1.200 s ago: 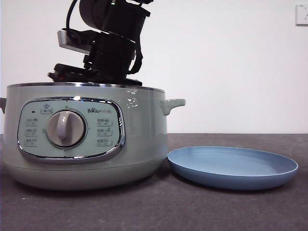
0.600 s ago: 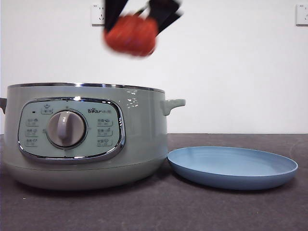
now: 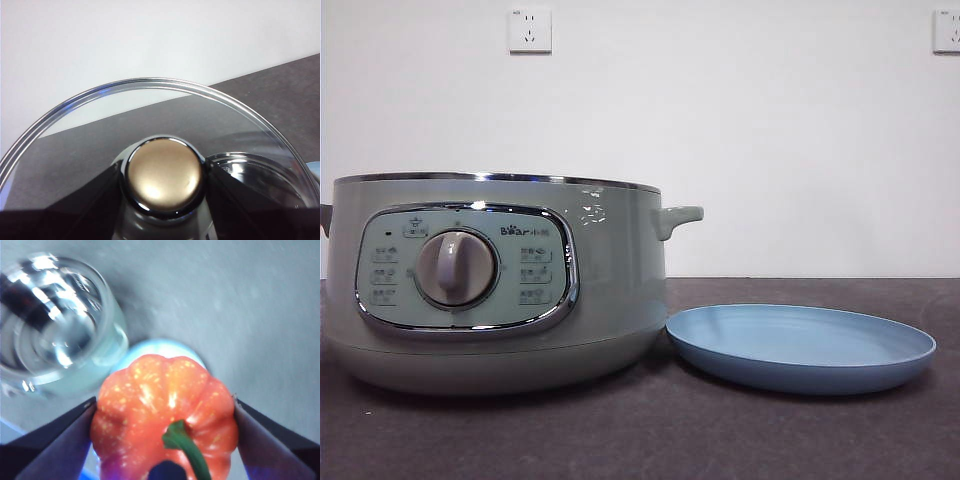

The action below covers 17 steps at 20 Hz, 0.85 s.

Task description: Take the pumpkin out from the steamer,put the pumpkin in the blue plate,close the lid

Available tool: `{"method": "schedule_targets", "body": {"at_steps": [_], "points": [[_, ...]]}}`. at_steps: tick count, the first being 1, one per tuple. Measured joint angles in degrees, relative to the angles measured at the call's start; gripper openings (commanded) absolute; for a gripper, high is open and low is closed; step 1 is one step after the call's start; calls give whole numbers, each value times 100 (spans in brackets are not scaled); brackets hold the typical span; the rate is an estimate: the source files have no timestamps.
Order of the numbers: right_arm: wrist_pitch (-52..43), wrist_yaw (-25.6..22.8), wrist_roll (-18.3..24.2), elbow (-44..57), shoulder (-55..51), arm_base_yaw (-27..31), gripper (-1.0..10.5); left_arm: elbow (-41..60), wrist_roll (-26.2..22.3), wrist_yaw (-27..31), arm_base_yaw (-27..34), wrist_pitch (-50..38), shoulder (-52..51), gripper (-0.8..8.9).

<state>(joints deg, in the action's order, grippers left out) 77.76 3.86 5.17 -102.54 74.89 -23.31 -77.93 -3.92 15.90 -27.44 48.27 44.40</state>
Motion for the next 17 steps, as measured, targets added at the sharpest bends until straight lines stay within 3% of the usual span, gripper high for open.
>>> {"method": "schedule_targets", "body": {"at_steps": [4,11,17], "points": [[-476,22,-109,1818,-610,7,-12,0,2,-20,0,-50,4,-9],[-3436,24,-505,4470,-684,2,-12,0,2,-221,2,-57,144,-9],[-4878,61,-634,4909,575,-11,-12,0,4,-496,0,-59,457,-9]]}}
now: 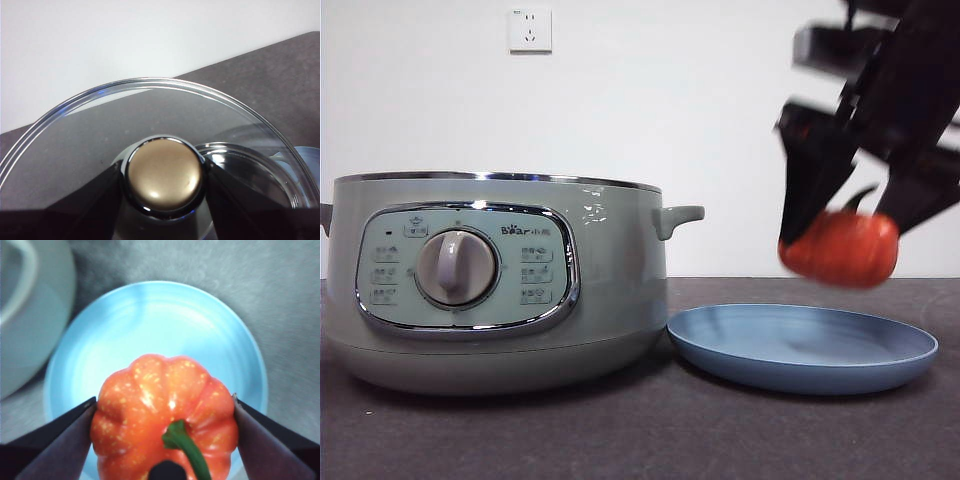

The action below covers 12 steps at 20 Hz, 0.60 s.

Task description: Take the pumpkin out from the steamer,put the pumpkin in the blue plate,close the lid

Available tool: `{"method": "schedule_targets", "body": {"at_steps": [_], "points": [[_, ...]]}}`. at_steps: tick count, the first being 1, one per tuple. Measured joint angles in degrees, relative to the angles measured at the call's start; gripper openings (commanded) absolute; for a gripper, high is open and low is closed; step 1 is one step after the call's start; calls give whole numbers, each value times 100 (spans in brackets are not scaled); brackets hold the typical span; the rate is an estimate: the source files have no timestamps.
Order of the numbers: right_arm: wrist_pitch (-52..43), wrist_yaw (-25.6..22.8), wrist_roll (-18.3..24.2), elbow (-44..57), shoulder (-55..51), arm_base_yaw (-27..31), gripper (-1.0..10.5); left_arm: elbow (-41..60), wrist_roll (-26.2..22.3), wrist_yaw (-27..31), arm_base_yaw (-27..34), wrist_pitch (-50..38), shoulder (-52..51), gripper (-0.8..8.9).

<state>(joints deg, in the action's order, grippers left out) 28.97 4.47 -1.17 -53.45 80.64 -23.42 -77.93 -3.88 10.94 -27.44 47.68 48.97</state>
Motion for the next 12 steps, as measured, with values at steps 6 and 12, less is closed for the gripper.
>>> {"method": "schedule_targets", "body": {"at_steps": [6,12], "points": [[-588,149,-13,0,1014,-157,-11,0,0,-118,0,-2,330,-9],[-638,107,50,-2,1110,-286,603,0,-2,-260,0,-4,564,-9]]}}
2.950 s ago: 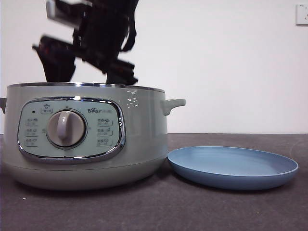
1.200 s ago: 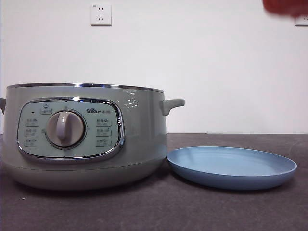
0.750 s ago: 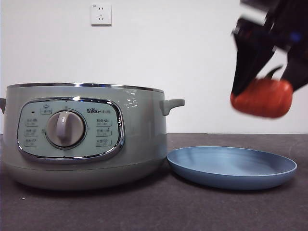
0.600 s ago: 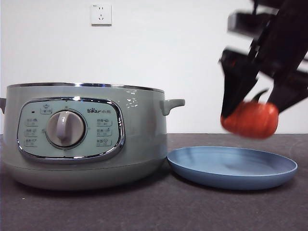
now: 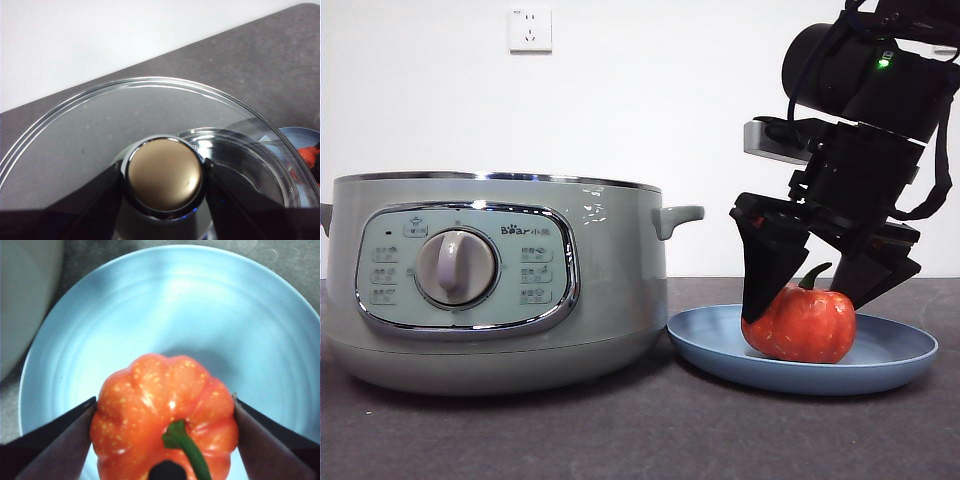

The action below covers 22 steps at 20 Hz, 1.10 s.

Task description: Take the pumpkin out from the steamer,put the pumpkin in the blue plate,close the lid

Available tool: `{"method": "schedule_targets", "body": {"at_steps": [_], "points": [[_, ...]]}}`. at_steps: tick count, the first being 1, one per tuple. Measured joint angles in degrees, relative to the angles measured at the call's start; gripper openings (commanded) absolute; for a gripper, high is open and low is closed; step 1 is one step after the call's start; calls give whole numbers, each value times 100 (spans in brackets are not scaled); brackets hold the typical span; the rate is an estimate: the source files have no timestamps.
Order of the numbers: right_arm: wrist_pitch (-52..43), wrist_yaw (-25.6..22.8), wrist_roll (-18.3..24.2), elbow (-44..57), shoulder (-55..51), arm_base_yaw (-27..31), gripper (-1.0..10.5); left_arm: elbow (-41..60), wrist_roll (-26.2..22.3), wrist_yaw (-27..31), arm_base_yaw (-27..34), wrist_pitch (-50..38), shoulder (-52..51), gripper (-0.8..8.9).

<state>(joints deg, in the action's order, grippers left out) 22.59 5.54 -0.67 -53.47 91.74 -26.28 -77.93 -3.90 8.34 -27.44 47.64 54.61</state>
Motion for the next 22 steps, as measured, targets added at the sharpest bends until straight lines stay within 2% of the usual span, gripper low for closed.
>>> {"method": "schedule_targets", "body": {"at_steps": [9,14,19,22], "points": [[363,4,-20,2,-247,0,598,0,0,-153,0,-13,87,-9],[817,4,-42,0,-1207,0,598,0,63,-890,0,-17,505,-9],[1185,4,-44,0,-2437,2,595,0,177,-949,-48,-87,1134,-9],[1237,2,-46,0,-3143,2,595,129,205,-957,-175,-592,1397,-9]]}}
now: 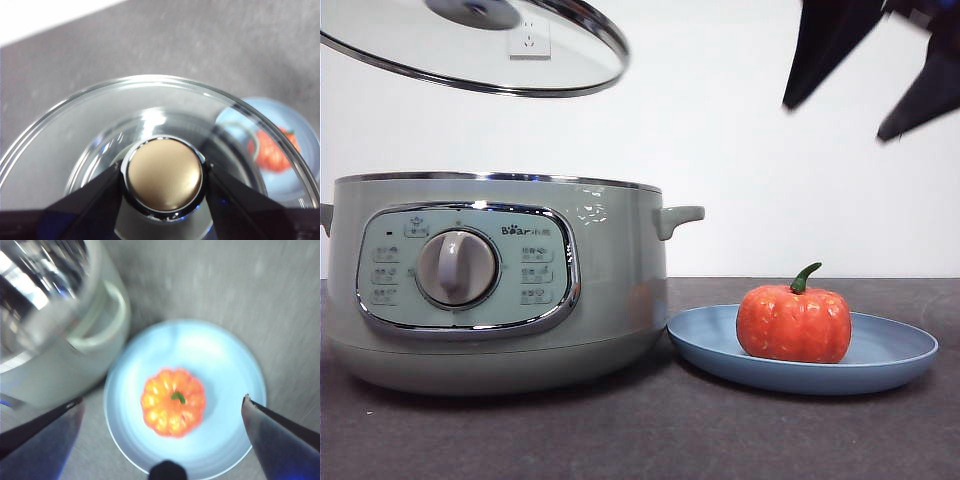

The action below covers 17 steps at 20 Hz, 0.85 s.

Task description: Take the pumpkin out from the steamer,put the pumpkin in the blue plate,close the lid

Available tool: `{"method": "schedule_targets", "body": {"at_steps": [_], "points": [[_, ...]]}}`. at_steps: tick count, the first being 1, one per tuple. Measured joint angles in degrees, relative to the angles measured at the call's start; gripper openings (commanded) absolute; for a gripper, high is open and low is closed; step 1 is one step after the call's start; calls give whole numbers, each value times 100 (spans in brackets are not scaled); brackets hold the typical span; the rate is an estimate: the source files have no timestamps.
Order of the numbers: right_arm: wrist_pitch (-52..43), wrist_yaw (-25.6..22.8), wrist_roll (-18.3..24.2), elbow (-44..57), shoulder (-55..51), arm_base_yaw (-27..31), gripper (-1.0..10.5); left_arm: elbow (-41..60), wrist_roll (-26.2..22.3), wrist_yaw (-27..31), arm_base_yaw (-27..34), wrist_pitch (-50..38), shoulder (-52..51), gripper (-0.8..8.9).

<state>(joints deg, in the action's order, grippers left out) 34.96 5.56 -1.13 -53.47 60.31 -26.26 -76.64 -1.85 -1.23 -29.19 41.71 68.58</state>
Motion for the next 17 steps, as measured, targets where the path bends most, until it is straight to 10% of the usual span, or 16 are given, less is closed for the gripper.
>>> {"method": "schedule_targets", "body": {"at_steps": [17], "points": [[201,-153,-131,2,-1410,0,594,2103,490,129,-179,-2275,52,-9]]}}
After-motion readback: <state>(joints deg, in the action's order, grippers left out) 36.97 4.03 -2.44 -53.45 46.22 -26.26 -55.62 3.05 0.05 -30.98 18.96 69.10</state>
